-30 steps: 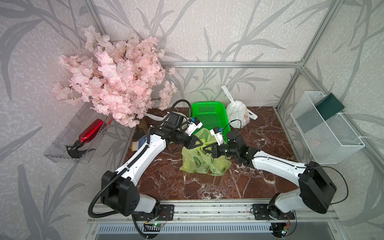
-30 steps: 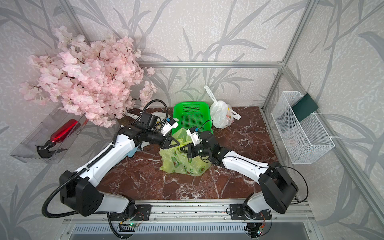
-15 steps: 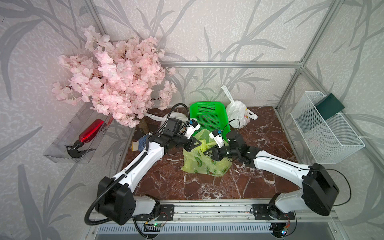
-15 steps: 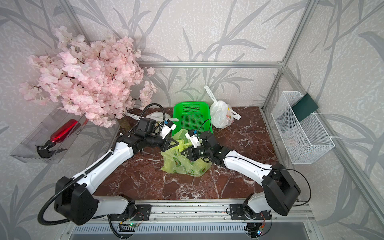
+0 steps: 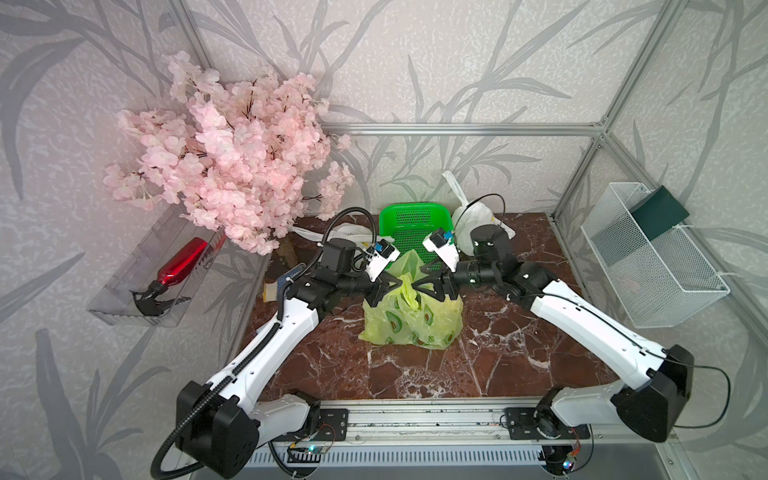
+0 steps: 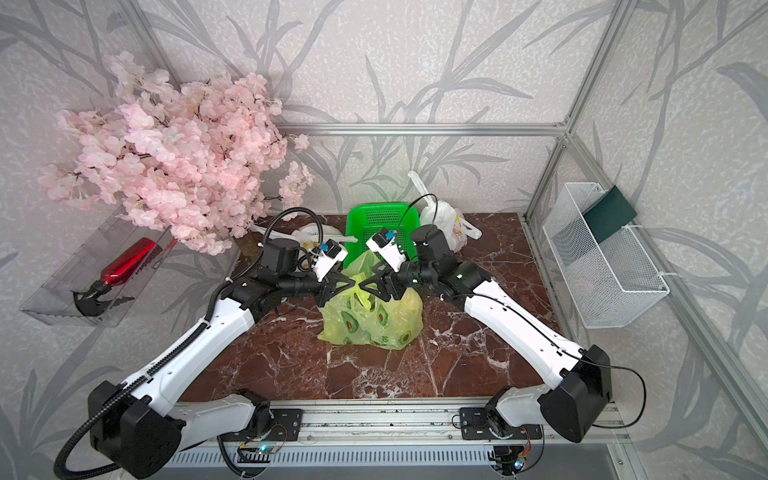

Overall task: Place the pears into plastic bags & tie knots
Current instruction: Tie the plastic bag at the center of the board.

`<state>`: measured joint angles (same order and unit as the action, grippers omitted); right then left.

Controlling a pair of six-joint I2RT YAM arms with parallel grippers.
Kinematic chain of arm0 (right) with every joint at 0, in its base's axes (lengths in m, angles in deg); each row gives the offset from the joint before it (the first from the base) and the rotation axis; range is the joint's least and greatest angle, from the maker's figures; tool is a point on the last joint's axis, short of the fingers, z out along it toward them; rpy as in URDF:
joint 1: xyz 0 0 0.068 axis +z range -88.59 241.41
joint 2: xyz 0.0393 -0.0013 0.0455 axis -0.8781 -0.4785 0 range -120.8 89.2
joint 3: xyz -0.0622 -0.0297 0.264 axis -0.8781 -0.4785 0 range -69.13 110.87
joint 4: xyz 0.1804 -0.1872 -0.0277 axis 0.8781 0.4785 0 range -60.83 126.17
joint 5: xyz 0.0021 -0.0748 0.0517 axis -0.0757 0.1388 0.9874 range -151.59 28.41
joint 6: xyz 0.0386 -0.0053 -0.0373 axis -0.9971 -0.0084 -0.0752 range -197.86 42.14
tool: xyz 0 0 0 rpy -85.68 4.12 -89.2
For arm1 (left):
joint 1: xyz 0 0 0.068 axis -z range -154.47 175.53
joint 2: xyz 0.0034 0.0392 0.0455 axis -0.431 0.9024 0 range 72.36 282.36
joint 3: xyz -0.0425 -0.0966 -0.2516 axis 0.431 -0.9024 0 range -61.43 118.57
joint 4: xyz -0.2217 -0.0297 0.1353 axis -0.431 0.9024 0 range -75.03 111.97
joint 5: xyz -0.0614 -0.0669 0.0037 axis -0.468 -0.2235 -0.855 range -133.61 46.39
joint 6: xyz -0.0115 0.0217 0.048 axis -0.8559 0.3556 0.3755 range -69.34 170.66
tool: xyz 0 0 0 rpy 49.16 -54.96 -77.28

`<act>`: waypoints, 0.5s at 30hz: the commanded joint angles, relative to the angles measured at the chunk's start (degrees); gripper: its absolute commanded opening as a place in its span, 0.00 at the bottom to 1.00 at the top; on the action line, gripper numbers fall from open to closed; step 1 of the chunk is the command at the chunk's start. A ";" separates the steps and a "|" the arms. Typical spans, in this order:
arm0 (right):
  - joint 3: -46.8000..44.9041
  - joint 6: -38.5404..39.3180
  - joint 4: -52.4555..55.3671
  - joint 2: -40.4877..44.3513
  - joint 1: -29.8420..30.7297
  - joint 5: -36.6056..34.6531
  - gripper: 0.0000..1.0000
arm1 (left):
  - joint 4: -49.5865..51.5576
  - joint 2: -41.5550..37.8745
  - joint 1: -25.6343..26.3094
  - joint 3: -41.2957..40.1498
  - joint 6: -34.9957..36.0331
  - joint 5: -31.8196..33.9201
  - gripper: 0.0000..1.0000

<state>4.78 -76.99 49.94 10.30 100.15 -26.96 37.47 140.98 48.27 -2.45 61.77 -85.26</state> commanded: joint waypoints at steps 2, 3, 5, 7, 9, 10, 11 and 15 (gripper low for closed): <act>3.92 14.23 10.31 -5.11 1.38 -5.08 0.67 | 1.15 -0.10 0.44 1.58 3.45 -1.28 0.00; 4.82 15.21 10.66 -6.13 1.37 -5.50 0.67 | 1.30 -0.20 0.48 1.57 3.68 -1.48 0.00; 5.39 16.59 9.89 -7.58 1.33 -5.38 0.67 | 1.31 -0.17 0.58 1.45 3.96 -1.91 0.00; 5.86 17.60 9.35 -8.90 1.25 -4.40 0.67 | 1.66 -0.11 0.63 1.49 4.42 -2.47 0.00; 6.59 18.70 10.23 -9.84 1.31 -2.99 0.66 | 2.10 0.02 0.64 1.65 4.85 -2.56 0.00; 6.82 19.07 10.64 -10.20 1.16 -2.18 0.65 | 2.36 0.02 0.66 1.64 5.09 -2.58 0.00; 6.99 19.25 11.18 -10.51 1.02 -1.10 0.65 | 2.60 0.02 0.64 1.75 5.30 -2.61 0.00; 7.90 20.52 13.18 -12.58 0.59 0.40 0.63 | 2.62 -0.06 0.63 1.75 5.50 -3.17 0.00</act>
<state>10.57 -58.87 60.74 -1.02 101.12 -28.67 39.02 140.98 48.73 -2.43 65.25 -86.81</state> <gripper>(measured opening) 0.635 0.048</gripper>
